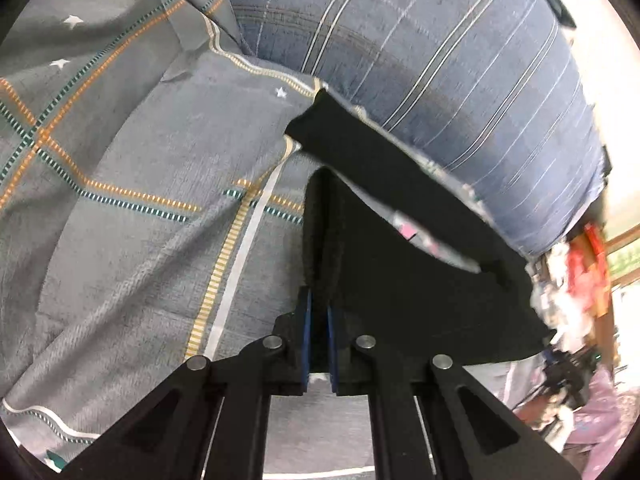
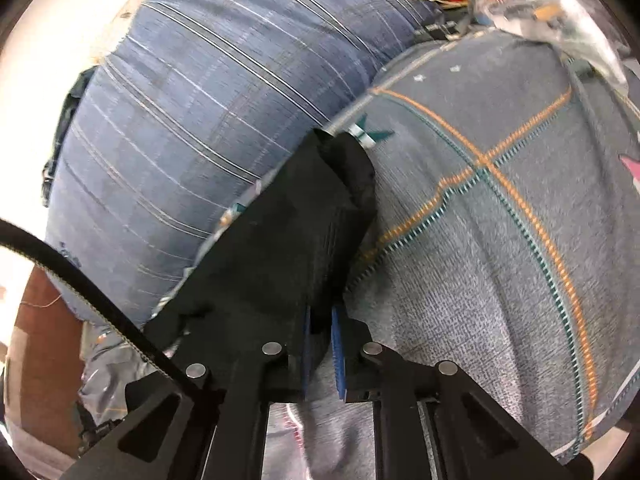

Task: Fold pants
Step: 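Grasp the black pants end with the left and right grippers, then lift the held pants end and fold it over onto the other half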

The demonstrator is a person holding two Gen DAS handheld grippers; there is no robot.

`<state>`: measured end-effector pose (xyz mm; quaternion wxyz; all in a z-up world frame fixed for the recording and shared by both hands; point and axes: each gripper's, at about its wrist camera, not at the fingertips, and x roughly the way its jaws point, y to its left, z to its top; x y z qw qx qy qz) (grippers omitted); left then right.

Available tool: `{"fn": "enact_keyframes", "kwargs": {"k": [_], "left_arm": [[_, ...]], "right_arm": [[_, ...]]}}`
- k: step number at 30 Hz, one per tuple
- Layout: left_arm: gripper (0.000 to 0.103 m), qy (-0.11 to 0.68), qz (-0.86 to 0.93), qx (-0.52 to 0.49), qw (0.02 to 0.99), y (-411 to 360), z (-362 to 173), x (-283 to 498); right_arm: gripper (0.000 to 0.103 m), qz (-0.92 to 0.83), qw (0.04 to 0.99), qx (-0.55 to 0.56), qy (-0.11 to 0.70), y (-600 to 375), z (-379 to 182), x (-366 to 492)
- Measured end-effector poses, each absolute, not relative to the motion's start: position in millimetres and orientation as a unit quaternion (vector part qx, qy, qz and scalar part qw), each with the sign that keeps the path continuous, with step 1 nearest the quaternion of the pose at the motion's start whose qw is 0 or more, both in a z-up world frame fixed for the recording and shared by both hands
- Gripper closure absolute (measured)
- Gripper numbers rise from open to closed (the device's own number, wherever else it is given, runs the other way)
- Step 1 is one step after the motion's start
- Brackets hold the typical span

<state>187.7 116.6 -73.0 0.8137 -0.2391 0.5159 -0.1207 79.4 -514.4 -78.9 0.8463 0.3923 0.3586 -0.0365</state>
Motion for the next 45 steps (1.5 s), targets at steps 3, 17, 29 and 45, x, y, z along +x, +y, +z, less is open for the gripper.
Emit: {"fn": "enact_keyframes", "kwargs": {"k": [3, 17, 29, 45], "left_arm": [[0.097, 0.510, -0.120, -0.224, 0.822, 112.1, -67.8, 181.4], [0.055, 0.483, -0.070, -0.152, 0.860, 128.3, -33.8, 232.6], [0.048, 0.542, -0.095, -0.107, 0.828, 88.5, -94.1, 407.2], [0.098, 0.540, -0.174, -0.013, 0.824, 37.4, -104.9, 432.7]], "right_arm": [[0.093, -0.030, 0.852, 0.385, 0.355, -512.6, -70.2, 77.9], [0.036, -0.054, 0.897, 0.247, 0.362, -502.0, -23.2, 123.0], [0.028, 0.067, 0.859, 0.131, 0.491, -482.3, -43.4, 316.4], [0.064, 0.122, 0.825, -0.023, 0.551, -408.9, -111.0, 377.9]]}}
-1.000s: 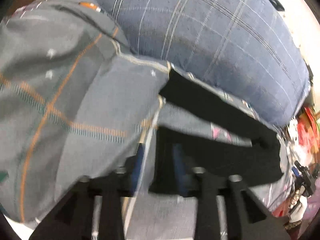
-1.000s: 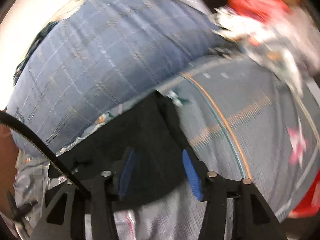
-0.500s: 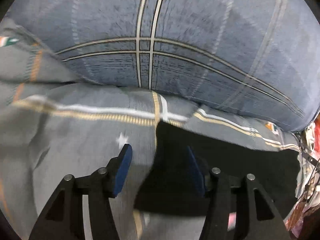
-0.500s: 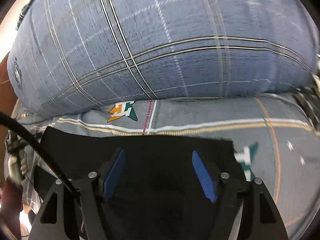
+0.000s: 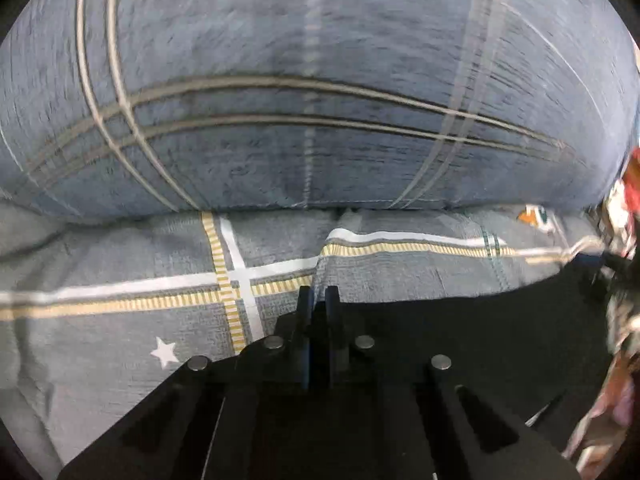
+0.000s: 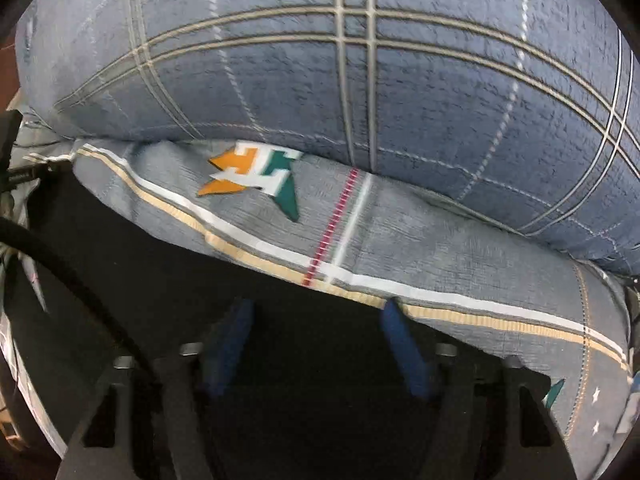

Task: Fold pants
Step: 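Lift the held pants end and fold it over onto the other half, then open both grippers and withdraw from the folded pants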

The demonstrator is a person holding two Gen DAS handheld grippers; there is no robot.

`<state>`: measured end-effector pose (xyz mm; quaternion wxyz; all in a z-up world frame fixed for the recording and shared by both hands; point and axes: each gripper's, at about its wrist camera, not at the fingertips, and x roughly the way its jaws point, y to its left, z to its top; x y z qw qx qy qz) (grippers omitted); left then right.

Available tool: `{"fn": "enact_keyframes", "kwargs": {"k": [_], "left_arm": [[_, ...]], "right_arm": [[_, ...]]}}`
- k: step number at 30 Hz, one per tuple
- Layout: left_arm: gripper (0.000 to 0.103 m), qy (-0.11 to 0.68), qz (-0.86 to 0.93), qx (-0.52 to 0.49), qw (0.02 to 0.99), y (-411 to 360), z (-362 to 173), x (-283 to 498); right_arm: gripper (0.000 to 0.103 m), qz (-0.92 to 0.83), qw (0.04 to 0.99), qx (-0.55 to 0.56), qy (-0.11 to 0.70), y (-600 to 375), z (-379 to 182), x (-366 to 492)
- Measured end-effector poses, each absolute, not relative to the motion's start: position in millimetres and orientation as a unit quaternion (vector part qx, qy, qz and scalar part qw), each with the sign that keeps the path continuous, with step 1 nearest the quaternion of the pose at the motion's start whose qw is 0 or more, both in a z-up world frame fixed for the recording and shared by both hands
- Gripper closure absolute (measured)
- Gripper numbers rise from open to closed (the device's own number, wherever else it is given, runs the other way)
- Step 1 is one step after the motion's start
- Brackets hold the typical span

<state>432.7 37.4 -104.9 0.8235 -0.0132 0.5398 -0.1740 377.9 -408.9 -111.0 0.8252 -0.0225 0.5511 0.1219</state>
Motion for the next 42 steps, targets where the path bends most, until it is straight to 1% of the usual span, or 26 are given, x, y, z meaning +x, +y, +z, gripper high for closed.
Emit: {"fn": "enact_keyframes", "kwargs": {"k": [1, 3, 10, 14, 17, 18, 22, 23, 24, 25, 29, 32, 33, 34, 35, 36, 37, 40, 42], "left_arm": [[0.098, 0.533, -0.168, -0.005, 0.829, 37.5, -100.4, 430.5], [0.098, 0.520, -0.164, -0.015, 0.838, 38.8, -88.3, 424.4], [0.098, 0.458, -0.169, -0.042, 0.872, 49.0, -27.0, 381.9], [0.098, 0.410, -0.181, -0.045, 0.893, 58.9, 7.8, 329.1], [0.098, 0.380, -0.191, -0.038, 0.904, 70.9, 23.1, 281.0], [0.098, 0.375, -0.192, -0.037, 0.906, 63.8, 20.0, 267.7], [0.097, 0.362, -0.185, -0.005, 0.914, 83.5, 3.8, 198.2], [0.097, 0.370, -0.185, -0.001, 0.910, 89.0, -6.7, 179.5], [0.097, 0.386, -0.185, 0.002, 0.903, 92.6, -22.1, 162.0], [0.097, 0.400, -0.184, 0.004, 0.898, 97.0, -30.5, 146.5], [0.097, 0.439, -0.175, -0.032, 0.881, 115.8, -60.5, 102.4], [0.097, 0.443, -0.164, -0.084, 0.878, 137.7, -63.6, 86.6], [0.096, 0.442, -0.159, -0.099, 0.877, 142.8, -62.8, 87.1], [0.090, 0.441, -0.158, -0.126, 0.875, 151.1, -61.8, 88.5], [0.079, 0.442, -0.159, -0.145, 0.871, 155.8, -62.4, 91.5], [0.073, 0.444, -0.162, -0.168, 0.865, 159.0, -62.2, 94.3], [0.061, 0.453, -0.171, -0.206, 0.851, 162.1, -66.2, 99.7], [0.057, 0.464, -0.194, -0.257, 0.825, 154.1, -77.1, 107.4], [0.050, 0.464, -0.201, -0.257, 0.824, 142.0, -80.2, 108.9]], "right_arm": [[0.097, 0.118, 0.826, -0.016, 0.551, -408.7, -108.8, 377.2], [0.098, 0.113, 0.829, 0.001, 0.548, -410.6, -102.6, 372.7], [0.098, 0.097, 0.863, 0.003, 0.495, -404.0, -58.1, 328.7], [0.098, 0.100, 0.877, 0.014, 0.470, -399.5, -31.8, 285.1], [0.098, 0.108, 0.881, 0.027, 0.459, -395.1, -26.4, 245.6], [0.098, 0.110, 0.882, 0.032, 0.458, -394.4, -27.4, 233.5], [0.098, 0.116, 0.876, 0.069, 0.462, -396.6, -44.1, 173.0], [0.098, 0.115, 0.871, 0.080, 0.470, -397.1, -56.8, 154.6], [0.101, 0.114, 0.867, 0.090, 0.477, -397.7, -66.8, 142.8], [0.102, 0.110, 0.861, 0.102, 0.487, -399.3, -79.7, 129.0], [0.101, 0.081, 0.850, 0.128, 0.505, -412.3, -111.5, 84.6], [0.100, 0.052, 0.858, 0.123, 0.497, -419.9, -106.3, 66.1], [0.098, 0.046, 0.863, 0.125, 0.488, -421.4, -100.2, 61.3], [0.088, 0.044, 0.866, 0.130, 0.481, -422.3, -95.3, 58.4], [0.080, 0.042, 0.871, 0.136, 0.471, -422.9, -89.3, 55.7], [0.062, 0.039, 0.876, 0.141, 0.459, -422.7, -83.6, 53.9], [0.053, 0.038, 0.880, 0.144, 0.451, -421.3, -79.3, 53.8], [0.053, 0.051, 0.882, 0.148, 0.444, -411.0, -76.4, 54.2], [0.053, 0.063, 0.879, 0.144, 0.449, -399.3, -82.8, 56.6]]}}
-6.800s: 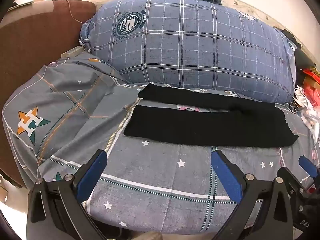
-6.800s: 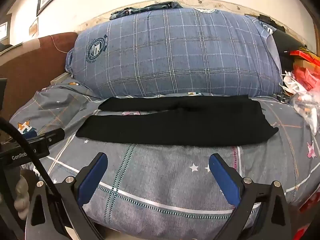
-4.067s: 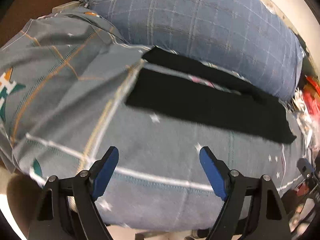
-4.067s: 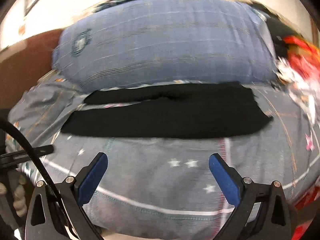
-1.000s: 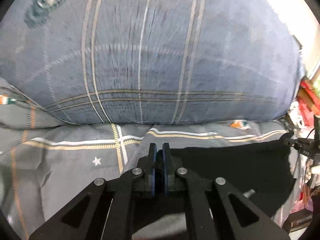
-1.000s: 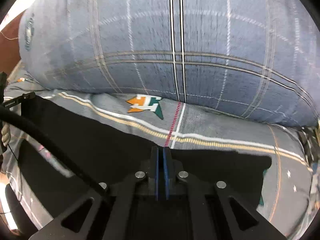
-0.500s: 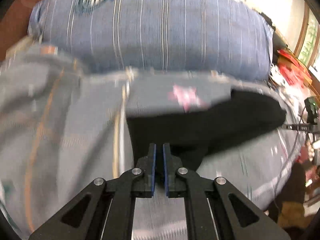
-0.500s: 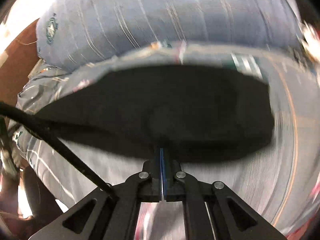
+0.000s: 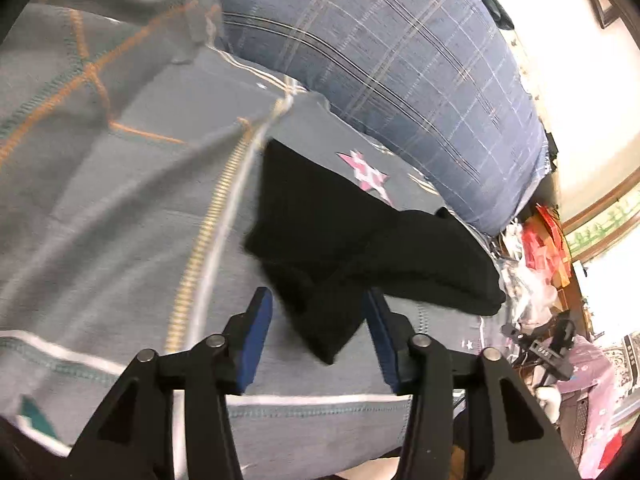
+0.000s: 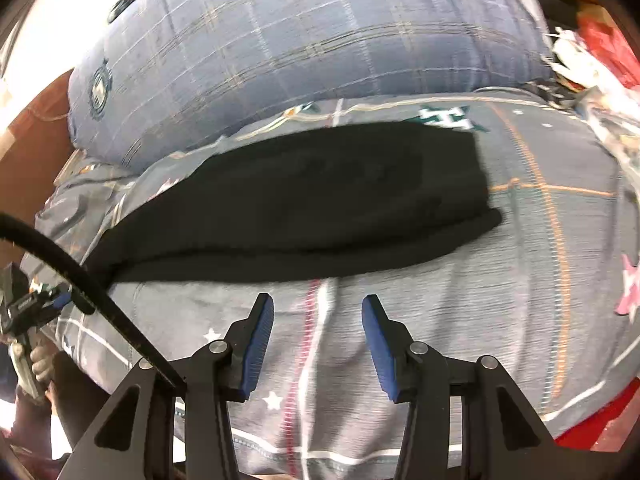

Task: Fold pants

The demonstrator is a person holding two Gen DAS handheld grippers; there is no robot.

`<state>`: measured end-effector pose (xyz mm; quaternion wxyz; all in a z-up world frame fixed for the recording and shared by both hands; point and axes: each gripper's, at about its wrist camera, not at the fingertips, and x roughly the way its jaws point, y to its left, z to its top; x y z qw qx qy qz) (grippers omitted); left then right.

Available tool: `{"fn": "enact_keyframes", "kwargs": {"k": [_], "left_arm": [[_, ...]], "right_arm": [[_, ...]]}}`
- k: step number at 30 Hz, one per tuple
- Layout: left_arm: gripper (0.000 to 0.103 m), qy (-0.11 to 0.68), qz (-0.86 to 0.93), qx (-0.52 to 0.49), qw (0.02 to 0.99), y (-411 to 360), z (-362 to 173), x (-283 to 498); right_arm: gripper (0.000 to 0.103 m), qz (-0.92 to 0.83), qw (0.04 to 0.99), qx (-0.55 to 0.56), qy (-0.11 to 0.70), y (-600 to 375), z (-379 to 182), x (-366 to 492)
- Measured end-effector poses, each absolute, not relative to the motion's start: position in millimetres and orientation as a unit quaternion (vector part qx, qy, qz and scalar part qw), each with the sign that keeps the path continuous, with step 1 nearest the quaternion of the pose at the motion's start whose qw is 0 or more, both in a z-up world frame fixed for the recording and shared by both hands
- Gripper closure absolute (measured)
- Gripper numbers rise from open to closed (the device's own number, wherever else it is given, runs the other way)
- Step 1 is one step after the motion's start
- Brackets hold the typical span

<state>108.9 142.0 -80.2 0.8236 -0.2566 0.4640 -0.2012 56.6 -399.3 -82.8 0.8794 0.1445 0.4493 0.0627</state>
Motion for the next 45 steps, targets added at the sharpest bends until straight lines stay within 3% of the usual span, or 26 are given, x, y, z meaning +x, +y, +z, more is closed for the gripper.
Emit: {"fn": "enact_keyframes", "kwargs": {"k": [2, 3, 4, 5, 11, 13, 16, 20, 22, 24, 27, 32, 34, 40, 45], "left_arm": [[0.047, 0.467, -0.193, -0.212, 0.837, 120.5, -81.7, 109.6], [0.055, 0.471, -0.192, -0.181, 0.842, 108.9, -81.6, 110.7], [0.093, 0.481, -0.198, -0.127, 0.845, 90.3, -80.5, 113.5], [0.097, 0.490, -0.199, -0.093, 0.844, 78.5, -78.8, 116.4], [0.097, 0.400, -0.167, 0.009, 0.901, 54.5, 2.4, 162.5], [0.096, 0.347, -0.155, 0.034, 0.924, 53.5, 36.3, 174.8], [0.094, 0.295, -0.136, 0.119, 0.938, 45.6, 44.9, 165.2], [0.082, 0.336, -0.093, 0.246, 0.905, 43.8, -26.2, 141.0], [0.082, 0.394, -0.077, 0.265, 0.877, 63.3, -74.8, 128.7], [0.084, 0.428, -0.066, 0.229, 0.872, 88.1, -90.9, 121.1], [0.084, 0.442, -0.061, 0.092, 0.890, 139.0, -77.4, 112.5], [0.064, 0.425, -0.061, -0.044, 0.902, 175.0, -52.2, 115.2], [0.064, 0.422, -0.082, -0.079, 0.899, 170.7, -44.2, 121.5], [0.049, 0.410, -0.167, -0.126, 0.888, 120.0, -33.3, 130.7], [0.048, 0.427, -0.175, -0.129, 0.878, 96.4, -43.2, 139.8]], "right_arm": [[0.053, 0.074, 0.874, 0.141, 0.459, -386.1, -91.7, 63.2], [0.053, 0.078, 0.872, 0.141, 0.462, -382.0, -95.8, 64.3], [0.053, 0.080, 0.871, 0.141, 0.464, -379.4, -98.9, 65.0], [0.053, 0.080, 0.870, 0.142, 0.466, -377.1, -102.2, 66.9], [0.053, 0.078, 0.868, 0.154, 0.465, -372.2, -109.7, 68.4], [0.053, 0.074, 0.869, 0.151, 0.465, -371.4, -110.1, 67.1], [0.053, 0.072, 0.868, 0.158, 0.466, -372.5, -112.5, 64.4], [0.053, 0.073, 0.860, 0.175, 0.474, -376.2, -127.3, 59.9], [0.051, 0.075, 0.863, 0.179, 0.467, -375.6, -127.5, 59.2], [0.050, 0.076, 0.862, 0.181, 0.468, -375.3, -124.9, 60.2], [0.050, 0.083, 0.865, 0.173, 0.463, -369.8, -116.3, 61.9], [0.048, 0.092, 0.871, 0.164, 0.453, -356.2, -107.0, 63.8], [0.048, 0.092, 0.871, 0.169, 0.451, -354.3, -107.6, 64.5], [0.048, 0.075, 0.866, 0.248, 0.428, -386.3, -102.8, 62.3], [0.042, 0.033, 0.850, 0.361, 0.383, -449.4, -101.0, 60.1]]}}
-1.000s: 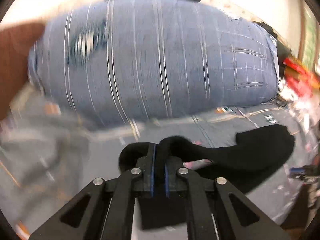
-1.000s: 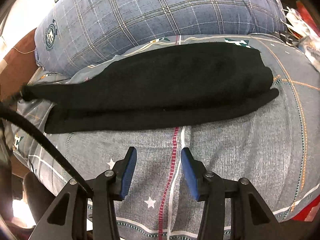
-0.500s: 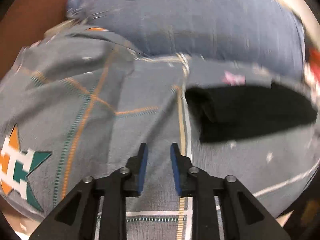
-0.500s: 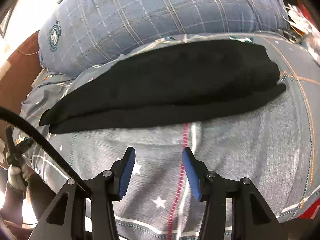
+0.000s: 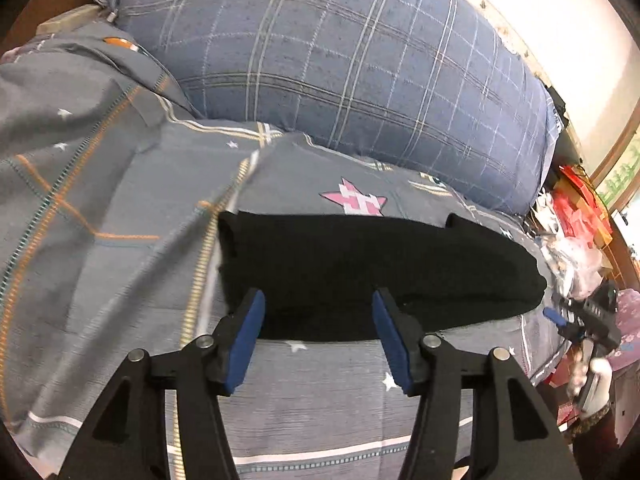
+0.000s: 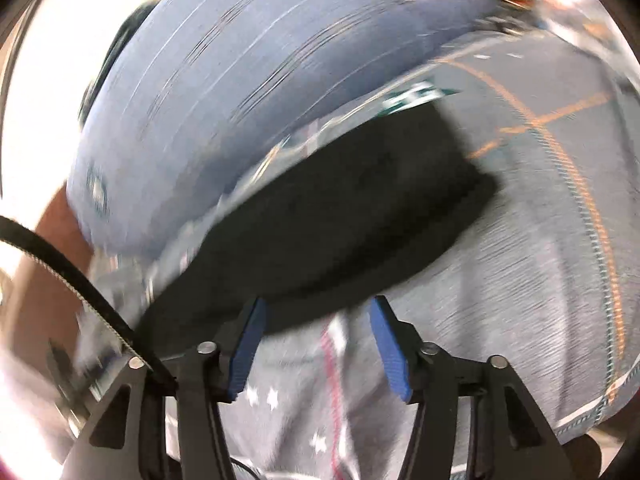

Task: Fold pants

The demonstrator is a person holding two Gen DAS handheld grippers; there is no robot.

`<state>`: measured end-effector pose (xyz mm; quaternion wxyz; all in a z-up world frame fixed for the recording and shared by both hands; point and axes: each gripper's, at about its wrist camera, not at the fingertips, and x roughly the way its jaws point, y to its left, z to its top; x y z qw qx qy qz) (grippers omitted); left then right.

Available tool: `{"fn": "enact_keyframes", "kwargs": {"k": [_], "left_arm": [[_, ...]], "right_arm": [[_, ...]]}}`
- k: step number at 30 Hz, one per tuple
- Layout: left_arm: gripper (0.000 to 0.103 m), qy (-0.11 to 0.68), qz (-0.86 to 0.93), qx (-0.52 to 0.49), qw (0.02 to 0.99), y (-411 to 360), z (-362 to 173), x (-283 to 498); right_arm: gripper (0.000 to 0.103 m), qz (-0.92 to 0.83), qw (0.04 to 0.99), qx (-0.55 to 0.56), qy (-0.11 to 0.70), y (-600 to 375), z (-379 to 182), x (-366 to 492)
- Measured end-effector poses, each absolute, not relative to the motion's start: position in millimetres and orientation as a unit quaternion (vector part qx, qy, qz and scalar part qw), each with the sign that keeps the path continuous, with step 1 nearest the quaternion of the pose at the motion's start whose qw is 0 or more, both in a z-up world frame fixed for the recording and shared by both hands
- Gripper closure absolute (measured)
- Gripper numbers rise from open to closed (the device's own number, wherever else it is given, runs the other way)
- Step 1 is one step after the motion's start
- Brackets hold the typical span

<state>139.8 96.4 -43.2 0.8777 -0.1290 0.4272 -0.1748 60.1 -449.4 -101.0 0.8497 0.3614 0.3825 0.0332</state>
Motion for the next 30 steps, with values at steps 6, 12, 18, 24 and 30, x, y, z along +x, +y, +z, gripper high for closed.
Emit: {"fn": "enact_keyframes", "kwargs": {"k": [6, 12, 18, 24, 30], "left_arm": [[0.048, 0.429, -0.173, -0.134, 0.876, 93.3, -43.4, 129.9], [0.048, 0.438, -0.141, -0.176, 0.870, 113.4, -49.9, 121.8], [0.048, 0.429, -0.114, -0.202, 0.873, 133.9, -38.5, 112.2], [0.047, 0.422, -0.113, -0.226, 0.870, 136.7, -29.6, 117.3], [0.040, 0.452, -0.111, -0.255, 0.848, 133.0, -54.9, 135.6]], "right_arm": [[0.041, 0.020, 0.824, 0.440, 0.356, -482.1, -111.8, 72.4], [0.042, -0.041, 0.801, 0.476, 0.362, -499.3, -129.8, 103.1], [0.093, -0.011, 0.800, 0.490, 0.344, -502.1, -118.1, 101.8], [0.094, -0.003, 0.821, 0.470, 0.323, -515.9, -97.4, 66.2], [0.093, -0.047, 0.806, 0.476, 0.349, -536.5, -129.7, 46.7]]}}
